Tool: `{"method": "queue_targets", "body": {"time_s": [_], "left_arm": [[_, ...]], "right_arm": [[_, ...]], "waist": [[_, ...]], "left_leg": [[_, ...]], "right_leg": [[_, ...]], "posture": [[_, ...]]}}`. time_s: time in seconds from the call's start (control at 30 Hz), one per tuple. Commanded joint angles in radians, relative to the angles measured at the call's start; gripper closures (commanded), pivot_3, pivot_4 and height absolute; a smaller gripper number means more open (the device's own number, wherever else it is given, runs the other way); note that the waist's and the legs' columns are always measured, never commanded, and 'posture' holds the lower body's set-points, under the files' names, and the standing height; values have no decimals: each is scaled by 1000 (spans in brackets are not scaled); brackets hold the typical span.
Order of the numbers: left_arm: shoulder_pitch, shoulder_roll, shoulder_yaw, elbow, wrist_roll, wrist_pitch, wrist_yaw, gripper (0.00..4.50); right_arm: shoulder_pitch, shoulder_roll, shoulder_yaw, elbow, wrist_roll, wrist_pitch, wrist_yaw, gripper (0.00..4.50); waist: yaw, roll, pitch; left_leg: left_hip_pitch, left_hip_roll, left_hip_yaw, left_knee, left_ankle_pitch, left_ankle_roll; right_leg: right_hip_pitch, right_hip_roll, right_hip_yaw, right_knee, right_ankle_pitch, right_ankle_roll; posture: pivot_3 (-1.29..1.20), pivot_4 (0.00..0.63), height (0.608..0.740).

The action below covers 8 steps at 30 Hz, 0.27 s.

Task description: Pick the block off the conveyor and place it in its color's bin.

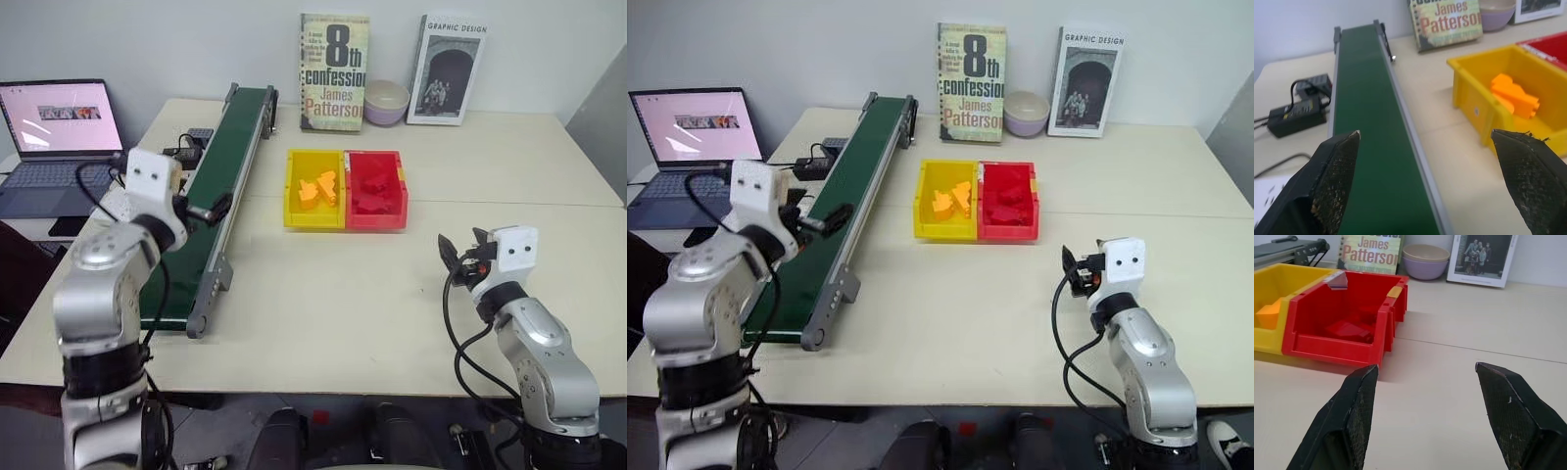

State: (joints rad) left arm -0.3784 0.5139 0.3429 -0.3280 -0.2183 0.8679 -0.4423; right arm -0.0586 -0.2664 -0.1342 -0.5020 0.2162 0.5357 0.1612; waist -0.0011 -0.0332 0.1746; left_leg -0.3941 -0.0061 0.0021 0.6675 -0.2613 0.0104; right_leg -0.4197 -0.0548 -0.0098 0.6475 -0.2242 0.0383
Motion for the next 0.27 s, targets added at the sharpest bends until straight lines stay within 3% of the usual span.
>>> {"method": "queue_targets", "body": {"time_s": [0.03, 0.27], "left_arm": [[88, -28, 68, -90, -20, -9, 52, 44], [165, -93, 95, -114, -59, -47, 109, 44]], "right_arm": [[-5, 3, -7, -19, -13, -28, -11, 1199], [-1, 7, -6, -14, -27, -34, -19, 1199]], "waist": [[0, 0, 0], [2, 0, 0]], "left_leg": [[0, 0, 0, 0, 0, 0], [0, 0, -1, 1, 0, 0]], "right_leg": [[0, 0, 0, 0, 0, 0], [1, 0, 0, 0, 0, -1]], "posture": [[0, 150, 740], [0, 150, 740]]}}
